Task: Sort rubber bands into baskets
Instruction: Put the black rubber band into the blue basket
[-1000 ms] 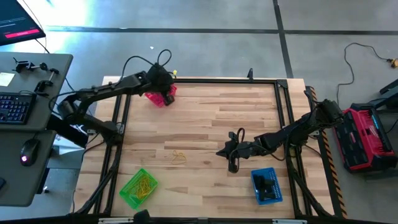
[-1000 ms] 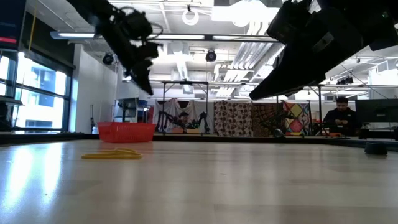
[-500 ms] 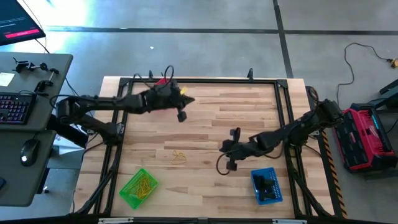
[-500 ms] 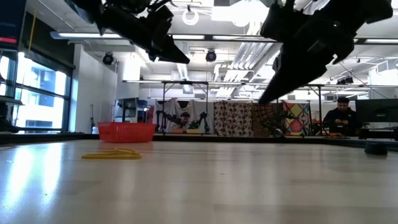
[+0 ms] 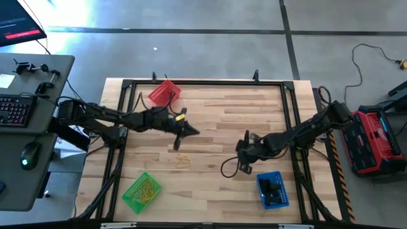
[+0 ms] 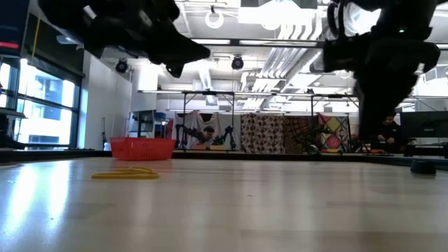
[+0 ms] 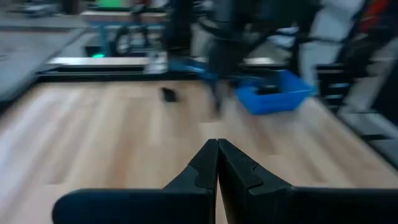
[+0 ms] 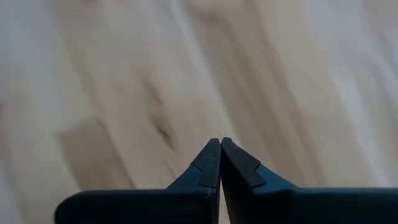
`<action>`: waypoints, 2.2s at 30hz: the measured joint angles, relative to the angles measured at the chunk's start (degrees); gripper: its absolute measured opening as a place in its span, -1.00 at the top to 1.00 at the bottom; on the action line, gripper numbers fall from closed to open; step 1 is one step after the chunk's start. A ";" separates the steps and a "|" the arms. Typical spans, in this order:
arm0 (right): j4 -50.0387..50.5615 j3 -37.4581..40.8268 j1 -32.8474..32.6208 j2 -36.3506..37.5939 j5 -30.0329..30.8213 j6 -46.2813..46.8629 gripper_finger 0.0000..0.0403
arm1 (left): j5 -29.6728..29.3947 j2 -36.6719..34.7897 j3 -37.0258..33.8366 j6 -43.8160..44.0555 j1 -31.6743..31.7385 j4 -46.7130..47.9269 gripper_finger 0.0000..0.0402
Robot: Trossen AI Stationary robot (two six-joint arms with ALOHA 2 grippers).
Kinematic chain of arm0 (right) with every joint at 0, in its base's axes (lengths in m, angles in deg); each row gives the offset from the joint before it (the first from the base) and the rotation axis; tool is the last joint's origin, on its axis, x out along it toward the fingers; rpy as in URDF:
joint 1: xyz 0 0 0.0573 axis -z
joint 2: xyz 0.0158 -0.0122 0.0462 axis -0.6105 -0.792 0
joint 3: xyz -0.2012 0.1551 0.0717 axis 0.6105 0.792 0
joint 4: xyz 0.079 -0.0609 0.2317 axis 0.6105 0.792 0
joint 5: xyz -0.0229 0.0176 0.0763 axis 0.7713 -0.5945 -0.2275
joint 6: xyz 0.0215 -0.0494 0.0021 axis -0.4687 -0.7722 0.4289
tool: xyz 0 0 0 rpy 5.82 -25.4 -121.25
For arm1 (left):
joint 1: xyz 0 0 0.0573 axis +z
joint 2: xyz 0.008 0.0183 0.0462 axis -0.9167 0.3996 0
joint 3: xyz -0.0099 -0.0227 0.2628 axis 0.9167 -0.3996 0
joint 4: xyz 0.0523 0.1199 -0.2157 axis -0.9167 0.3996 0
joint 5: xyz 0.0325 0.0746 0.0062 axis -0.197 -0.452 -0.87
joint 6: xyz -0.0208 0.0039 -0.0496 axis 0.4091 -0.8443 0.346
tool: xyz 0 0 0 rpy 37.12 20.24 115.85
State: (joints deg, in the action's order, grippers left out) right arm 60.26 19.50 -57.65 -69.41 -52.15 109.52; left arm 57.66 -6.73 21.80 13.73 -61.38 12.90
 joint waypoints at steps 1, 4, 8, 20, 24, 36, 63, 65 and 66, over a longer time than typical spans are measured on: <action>4.41 -0.86 -0.25 0.29 0.14 2.81 1.00 | 0.87 0.00 -0.91 0.68 -0.79 -1.52 1.00; 16.83 -3.66 -1.01 0.83 0.93 11.68 1.00 | 1.31 0.00 -3.18 2.42 -3.07 -6.13 1.00; 28.82 -5.53 -1.31 0.90 2.05 21.07 1.00 | 0.43 0.00 -4.95 2.15 -5.96 -9.57 1.00; 31.11 3.75 3.73 0.88 -2.35 19.77 0.55 | -0.97 0.22 -6.63 -0.24 -8.27 -13.21 1.00; 28.60 7.26 5.60 0.86 -2.75 16.53 0.41 | -1.01 0.33 -6.64 -0.28 -8.26 -13.17 1.00; 20.68 11.99 7.69 1.18 -5.65 9.01 0.76 | -1.09 0.33 -6.63 0.72 -8.25 -12.82 1.00; 38.42 -12.69 -12.94 4.26 -5.22 22.07 0.84 | -1.07 0.37 -6.61 0.82 -8.25 -12.66 1.00; 38.86 -10.95 -11.26 4.26 -5.23 19.67 0.73 | -1.08 0.37 -6.61 0.80 -8.25 -12.66 1.00; 39.20 -10.09 -10.21 4.26 -5.24 18.29 0.67 | -1.08 0.37 -6.61 0.80 -8.25 -12.66 1.00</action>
State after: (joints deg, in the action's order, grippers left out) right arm 99.46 9.41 -67.87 -65.14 -57.39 127.81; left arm 56.58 -6.36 15.19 14.53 -69.63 0.23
